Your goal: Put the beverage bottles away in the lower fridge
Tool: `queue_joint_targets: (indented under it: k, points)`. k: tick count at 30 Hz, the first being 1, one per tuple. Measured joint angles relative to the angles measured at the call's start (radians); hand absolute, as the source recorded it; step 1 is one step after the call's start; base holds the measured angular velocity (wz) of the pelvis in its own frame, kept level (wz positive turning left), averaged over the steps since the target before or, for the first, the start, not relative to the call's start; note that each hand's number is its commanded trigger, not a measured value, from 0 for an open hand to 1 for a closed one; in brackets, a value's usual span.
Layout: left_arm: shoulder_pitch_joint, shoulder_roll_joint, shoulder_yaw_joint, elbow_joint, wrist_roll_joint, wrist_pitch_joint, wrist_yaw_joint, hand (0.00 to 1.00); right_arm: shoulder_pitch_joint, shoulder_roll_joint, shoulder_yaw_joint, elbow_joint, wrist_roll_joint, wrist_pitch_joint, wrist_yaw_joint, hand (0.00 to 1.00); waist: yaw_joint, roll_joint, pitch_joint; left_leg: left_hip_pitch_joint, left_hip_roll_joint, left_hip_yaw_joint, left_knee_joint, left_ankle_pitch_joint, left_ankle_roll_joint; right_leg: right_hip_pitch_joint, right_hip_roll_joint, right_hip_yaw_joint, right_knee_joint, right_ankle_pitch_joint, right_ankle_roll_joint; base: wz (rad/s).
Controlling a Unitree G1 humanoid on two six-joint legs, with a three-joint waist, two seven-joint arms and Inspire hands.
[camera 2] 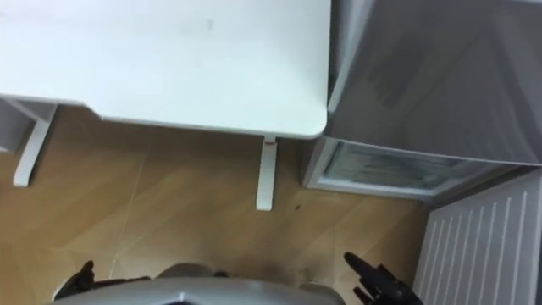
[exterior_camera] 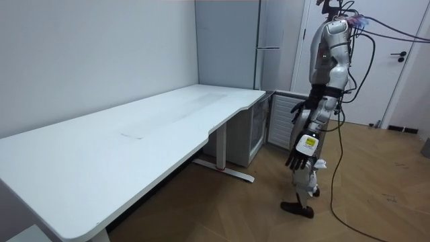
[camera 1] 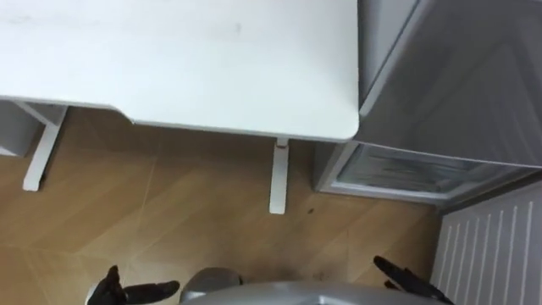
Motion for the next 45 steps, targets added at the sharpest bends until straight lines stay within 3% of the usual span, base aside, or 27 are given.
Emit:
queue_joint_targets:
  k: [2, 5, 12, 19, 22, 25, 28, 30, 32, 33, 36, 38, 43, 45]
  points:
    - [0.000, 0.000, 0.001, 0.000, 0.000, 0.001, 0.000, 0.00, 0.005, 0.018, -0.003, -0.001, -0.007, 0.000, -0.021, 0.00, -0.002, -0.003, -0.0036, 0.012, 0.001, 0.007, -0.008, 0.000, 0.000, 0.004, 0.002, 0.015, -0.002, 0.001, 0.001, -0.12]
    - [0.001, -0.008, 0.021, 0.003, 0.000, 0.001, 0.001, 0.00, 0.015, 0.035, -0.041, 0.000, -0.038, 0.000, -0.052, 0.00, -0.020, -0.005, 0.0023, 0.038, 0.001, 0.010, -0.021, 0.000, 0.000, 0.021, 0.003, 0.031, -0.002, 0.003, 0.003, -0.06]
    - [-0.011, -0.024, 0.075, 0.051, 0.001, 0.003, 0.022, 0.00, 0.025, 0.036, -0.143, 0.012, -0.120, 0.003, -0.111, 0.00, -0.076, -0.005, 0.0021, 0.042, 0.000, 0.018, -0.025, -0.001, 0.000, 0.028, 0.006, 0.052, -0.016, 0.004, 0.003, -0.02]
    - [-0.036, -0.031, 0.107, 0.070, 0.001, 0.007, 0.030, 0.00, -0.009, 0.031, -0.246, -0.007, -0.184, 0.005, -0.197, 0.00, -0.087, -0.005, 0.0006, 0.044, 0.004, 0.024, -0.025, -0.001, 0.000, 0.029, 0.011, 0.061, -0.014, 0.010, -0.001, -0.04]
    - [-0.048, -0.033, 0.131, 0.062, 0.007, 0.007, 0.038, 0.00, -0.050, 0.013, -0.322, -0.101, -0.223, 0.000, -0.264, 0.00, -0.106, -0.009, -0.0006, 0.051, 0.004, 0.030, -0.025, 0.000, 0.001, 0.027, 0.013, 0.080, -0.016, 0.018, -0.001, -0.16]
    - [-0.058, -0.036, 0.159, 0.048, 0.032, 0.004, 0.054, 0.00, -0.060, 0.005, -0.383, -0.304, -0.319, -0.015, -0.344, 0.00, -0.114, -0.010, 0.0000, 0.060, 0.005, 0.045, -0.027, 0.000, 0.002, 0.025, 0.013, 0.094, -0.015, 0.021, 0.000, -0.18]
    - [-0.056, -0.036, 0.185, 0.028, 0.036, 0.003, 0.058, 0.00, -0.062, 0.003, -0.433, -0.571, -0.454, -0.029, -0.443, 0.00, -0.141, -0.014, -0.0009, 0.060, 0.004, 0.052, -0.036, 0.000, 0.002, 0.024, 0.013, 0.107, -0.015, 0.023, 0.002, -0.08]
    - [-0.042, -0.037, 0.185, 0.000, 0.059, 0.005, 0.077, 0.00, -0.058, -0.008, -0.443, -0.777, -0.551, -0.033, -0.542, 0.00, -0.163, -0.017, -0.0069, 0.060, 0.004, 0.053, -0.041, 0.002, 0.004, 0.013, 0.014, 0.110, -0.011, 0.023, 0.002, -0.06]
    - [-0.039, -0.037, 0.185, -0.005, 0.069, 0.016, 0.085, 0.00, -0.049, -0.014, -0.470, -0.920, -0.634, -0.034, -0.613, 0.00, -0.166, -0.021, -0.0063, 0.063, 0.004, 0.054, -0.044, 0.002, 0.004, 0.011, 0.014, 0.116, -0.008, 0.023, 0.002, -0.05]
    - [-0.031, -0.037, 0.186, -0.013, 0.072, 0.019, 0.093, 0.00, -0.039, -0.026, -0.472, -0.987, -0.693, -0.054, -0.662, 0.00, -0.164, -0.023, -0.0085, 0.068, 0.004, 0.056, -0.046, 0.002, 0.004, 0.012, 0.014, 0.127, -0.008, 0.023, 0.002, -0.09]
    - [0.013, -0.037, 0.193, -0.059, 0.079, 0.023, 0.097, 0.00, -0.030, -0.037, -0.511, -1.067, -0.809, -0.077, -0.774, 0.00, -0.164, -0.048, -0.0128, 0.079, 0.004, 0.074, -0.056, 0.002, 0.004, 0.011, 0.016, 0.141, -0.018, 0.023, 0.002, -0.14]
    - [0.031, -0.037, 0.196, -0.074, 0.079, 0.032, 0.096, 0.00, -0.020, -0.041, -0.545, -1.107, -0.828, -0.079, -0.831, 0.00, -0.164, -0.059, -0.0088, 0.076, 0.004, 0.080, -0.058, 0.002, 0.004, 0.008, 0.016, 0.147, -0.017, 0.023, 0.003, -0.10]
    - [0.039, -0.044, 0.216, -0.080, 0.080, 0.050, 0.094, 0.00, -0.003, -0.069, -0.621, -1.127, -0.827, -0.089, -0.938, 0.00, -0.166, -0.062, -0.0106, 0.069, 0.004, 0.080, -0.065, 0.002, 0.004, -0.004, 0.017, 0.158, -0.016, 0.024, 0.004, -0.04]
    - [0.047, -0.045, 0.232, -0.096, 0.080, 0.052, 0.093, 0.00, -0.004, -0.107, -0.646, -1.087, -0.823, -0.094, -0.975, 0.00, -0.167, -0.058, -0.0109, 0.073, 0.005, 0.079, -0.066, 0.002, 0.004, -0.002, 0.018, 0.158, -0.016, 0.024, 0.004, 0.00]
